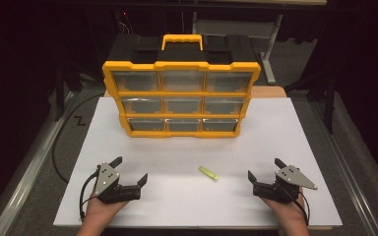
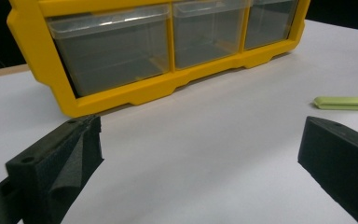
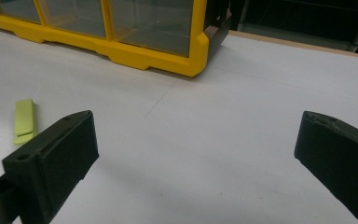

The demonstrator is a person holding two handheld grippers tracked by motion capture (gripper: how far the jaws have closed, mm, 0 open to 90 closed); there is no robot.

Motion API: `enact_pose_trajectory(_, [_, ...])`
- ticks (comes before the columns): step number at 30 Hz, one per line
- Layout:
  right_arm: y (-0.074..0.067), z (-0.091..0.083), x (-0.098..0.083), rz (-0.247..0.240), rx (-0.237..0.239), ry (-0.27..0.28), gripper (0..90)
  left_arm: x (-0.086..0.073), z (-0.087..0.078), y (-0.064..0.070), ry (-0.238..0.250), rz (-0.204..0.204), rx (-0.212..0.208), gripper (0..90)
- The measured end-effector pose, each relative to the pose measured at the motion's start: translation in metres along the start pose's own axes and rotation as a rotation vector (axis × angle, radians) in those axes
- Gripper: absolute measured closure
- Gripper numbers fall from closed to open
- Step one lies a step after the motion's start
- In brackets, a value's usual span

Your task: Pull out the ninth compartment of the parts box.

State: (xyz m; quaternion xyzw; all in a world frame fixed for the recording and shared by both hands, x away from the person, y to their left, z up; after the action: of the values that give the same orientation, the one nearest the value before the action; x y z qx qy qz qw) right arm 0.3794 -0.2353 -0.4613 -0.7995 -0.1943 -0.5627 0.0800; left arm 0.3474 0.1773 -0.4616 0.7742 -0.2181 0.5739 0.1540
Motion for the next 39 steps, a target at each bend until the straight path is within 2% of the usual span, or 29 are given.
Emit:
enact_pose_trajectory(2, [0.001, 0.001, 0.0, -0.007, -0.007, 0.008, 0.8, -0.001, 0.0, -0.002, -0.001, -0.017, 0.007, 0.3])
enact_pose_trajectory(3, [0.002, 0.002, -0.001, -0.004, -0.005, -0.005, 0.8, 0.002, -0.001, -0.003, 0.014, -0.032, 0.012, 0.3])
enact_pose_trajectory(8, [0.0, 0.005, -0.001, -0.007, 0.003, -0.015, 0.8, 0.007, -0.002, -0.005, 0.031, -0.05, 0.006, 0.3])
enact_pose_trajectory(12, [0.001, 0.008, 0.002, 0.002, -0.003, -0.008, 0.8, 0.002, 0.004, -0.005, 0.0, -0.019, 0.007, 0.3])
enact_pose_trajectory(14, [0.001, 0.011, 0.006, 0.01, -0.01, -0.003, 0.8, 0.0, 0.006, -0.003, -0.022, 0.001, -0.006, 0.3])
enact_pose_trajectory(22, [0.002, 0.024, 0.014, 0.002, -0.012, -0.018, 0.8, 0.001, 0.001, -0.005, -0.007, -0.019, -0.014, 0.3])
enact_pose_trajectory(24, [0.0, 0.027, 0.016, -0.015, -0.008, -0.025, 0.8, 0.002, 0.001, -0.008, 0.003, -0.034, -0.003, 0.3])
enact_pose_trajectory(26, [-0.002, 0.03, 0.018, -0.016, -0.005, -0.031, 0.8, 0.002, 0.002, -0.009, 0.001, -0.048, -0.011, 0.3])
enact_pose_trajectory(29, [-0.004, 0.033, 0.02, -0.028, -0.005, -0.033, 0.8, 0.0, 0.003, -0.01, -0.018, -0.029, -0.004, 0.3])
enact_pose_trajectory(32, [-0.004, 0.037, 0.022, -0.029, -0.01, -0.029, 0.8, 0.0, 0.004, -0.01, -0.017, -0.041, 0.008, 0.3])
enact_pose_trajectory(35, [-0.003, 0.043, 0.022, -0.035, -0.008, -0.039, 0.7, 0.0, 0.004, -0.011, -0.017, -0.035, 0.016, 0.3])
enact_pose_trajectory(39, [0.0, 0.048, 0.027, -0.05, -0.019, -0.029, 0.8, -0.001, 0.003, -0.01, -0.028, -0.011, 0.025, 0.3])
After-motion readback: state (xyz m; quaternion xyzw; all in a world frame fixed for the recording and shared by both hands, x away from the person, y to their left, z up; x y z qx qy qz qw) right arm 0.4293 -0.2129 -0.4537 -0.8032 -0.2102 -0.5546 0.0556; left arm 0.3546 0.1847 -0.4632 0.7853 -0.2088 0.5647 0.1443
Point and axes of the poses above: each handheld gripper's, and its own axes: z roughly forward along the jaws, x roughly out of its top, y roughly to its right, the point moved 8 cm from there along z, roughly forward along the jaws, and after that the axes turned 2 degrees about -x, right-handed, at the moved point
